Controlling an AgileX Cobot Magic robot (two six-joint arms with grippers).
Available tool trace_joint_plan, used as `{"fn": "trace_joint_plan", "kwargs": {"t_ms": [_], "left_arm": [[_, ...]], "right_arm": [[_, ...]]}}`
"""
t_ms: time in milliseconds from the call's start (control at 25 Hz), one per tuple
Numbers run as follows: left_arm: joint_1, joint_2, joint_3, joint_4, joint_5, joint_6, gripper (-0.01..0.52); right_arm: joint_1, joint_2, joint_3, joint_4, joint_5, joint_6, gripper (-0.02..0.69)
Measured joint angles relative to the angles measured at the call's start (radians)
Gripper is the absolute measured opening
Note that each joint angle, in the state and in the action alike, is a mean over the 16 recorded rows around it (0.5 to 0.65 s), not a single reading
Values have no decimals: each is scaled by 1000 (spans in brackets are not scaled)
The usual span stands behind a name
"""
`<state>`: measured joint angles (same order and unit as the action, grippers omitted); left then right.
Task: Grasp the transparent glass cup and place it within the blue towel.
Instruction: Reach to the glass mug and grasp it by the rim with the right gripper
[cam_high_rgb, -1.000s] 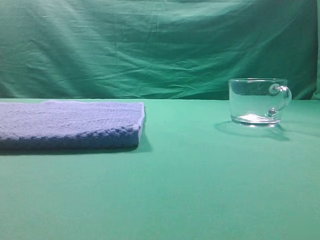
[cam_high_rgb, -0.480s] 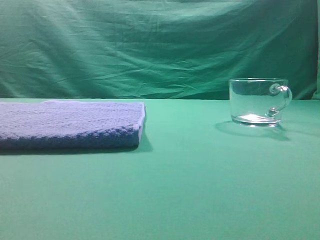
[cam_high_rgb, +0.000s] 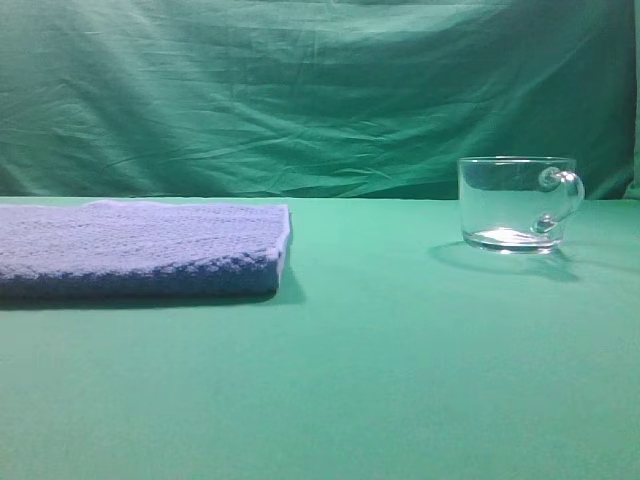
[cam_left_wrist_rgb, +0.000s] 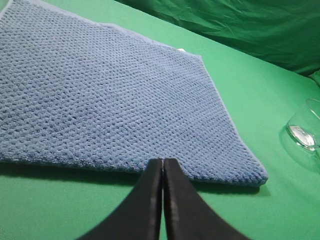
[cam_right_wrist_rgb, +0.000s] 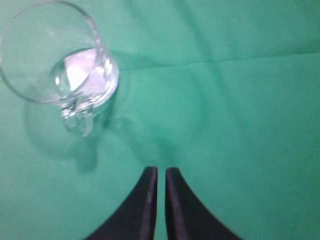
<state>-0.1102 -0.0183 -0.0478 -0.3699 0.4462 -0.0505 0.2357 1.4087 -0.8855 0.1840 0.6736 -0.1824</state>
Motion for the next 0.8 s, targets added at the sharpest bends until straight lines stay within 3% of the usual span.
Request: {"fn": "trace_joint_plan", "kwargs": {"t_ms": [520, 640, 800], "left_arm": [[0, 0, 0, 0, 0, 0, 0], [0, 0, 0, 0, 0, 0, 0], [0, 0, 0, 0, 0, 0, 0]], "right_arm": [[82, 154, -96, -11, -2, -72, 534], [82, 190, -101, -12, -21, -67, 588], [82, 239, -102, -12, -56, -62, 580]]}}
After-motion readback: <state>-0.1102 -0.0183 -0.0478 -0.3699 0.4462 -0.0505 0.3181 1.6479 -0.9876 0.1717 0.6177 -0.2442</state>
